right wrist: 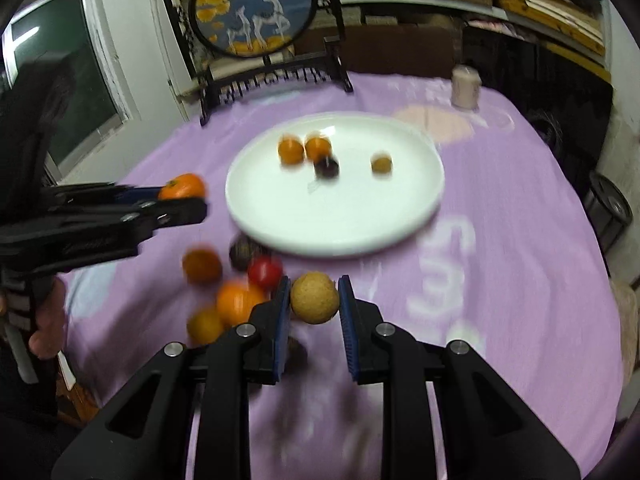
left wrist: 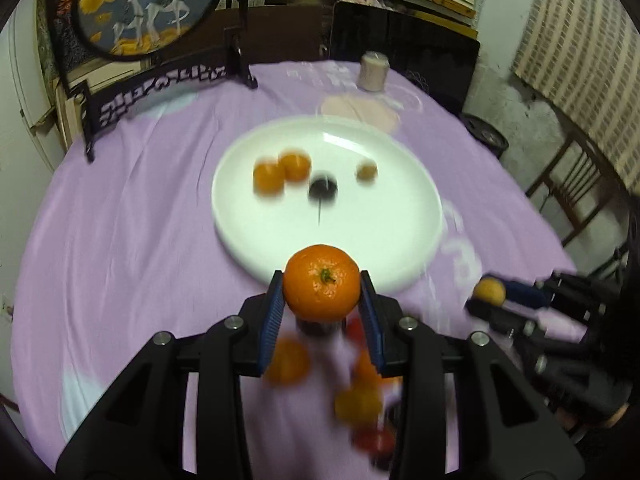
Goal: Organize fruits
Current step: 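Carry both fruits over the white plate and release them onto it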
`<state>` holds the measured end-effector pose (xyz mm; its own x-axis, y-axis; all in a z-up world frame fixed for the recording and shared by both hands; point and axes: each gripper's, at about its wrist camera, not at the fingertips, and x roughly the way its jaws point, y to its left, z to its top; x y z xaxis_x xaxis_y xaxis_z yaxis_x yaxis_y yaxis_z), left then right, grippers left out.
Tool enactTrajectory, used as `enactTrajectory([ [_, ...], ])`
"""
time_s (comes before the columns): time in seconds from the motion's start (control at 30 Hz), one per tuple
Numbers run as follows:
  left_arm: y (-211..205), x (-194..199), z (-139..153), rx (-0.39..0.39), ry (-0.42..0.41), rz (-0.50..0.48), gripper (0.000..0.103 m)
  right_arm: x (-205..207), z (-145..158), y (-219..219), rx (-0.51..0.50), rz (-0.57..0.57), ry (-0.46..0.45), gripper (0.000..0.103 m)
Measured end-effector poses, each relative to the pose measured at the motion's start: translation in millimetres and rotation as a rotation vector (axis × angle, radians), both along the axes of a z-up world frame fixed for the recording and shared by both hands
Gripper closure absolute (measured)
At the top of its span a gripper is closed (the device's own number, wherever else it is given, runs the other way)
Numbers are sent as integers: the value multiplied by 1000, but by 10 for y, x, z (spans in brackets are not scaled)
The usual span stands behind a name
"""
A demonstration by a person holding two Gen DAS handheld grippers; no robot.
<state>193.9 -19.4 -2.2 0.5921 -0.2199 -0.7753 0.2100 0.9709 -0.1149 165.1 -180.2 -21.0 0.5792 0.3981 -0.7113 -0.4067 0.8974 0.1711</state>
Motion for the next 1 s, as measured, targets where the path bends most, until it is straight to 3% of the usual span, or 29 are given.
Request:
enactTrajectory([
  [0.23,-155,1031,-75,-5,46,39,66,1023,-68,217,-26,3,22,79],
  [0.4,-77,1276,-369,-9,113,69,66,1469,-389,297,-35,12,114,79],
  [0.7,-10,1387,-512,-7,130,92,65,1601,-525,365,-83,11,121,78],
  [0.73,-7,1395,-505,-4,127,100,62,1595,-519,367,-90,7,116,69],
  [0.77,0,1394,-492,-4,125,107,50,1578,-496,369,-98,-1,106,56],
  [0.83,37,1340,-427,-1,106,121,35,1482,-389,365,-127,-17,59,42],
  [0.9,80,1231,-348,0,84,120,32,1348,-296,348,-157,-11,30,41],
  [1.0,195,919,-201,-21,52,127,17,1002,-166,241,-180,-23,7,31],
])
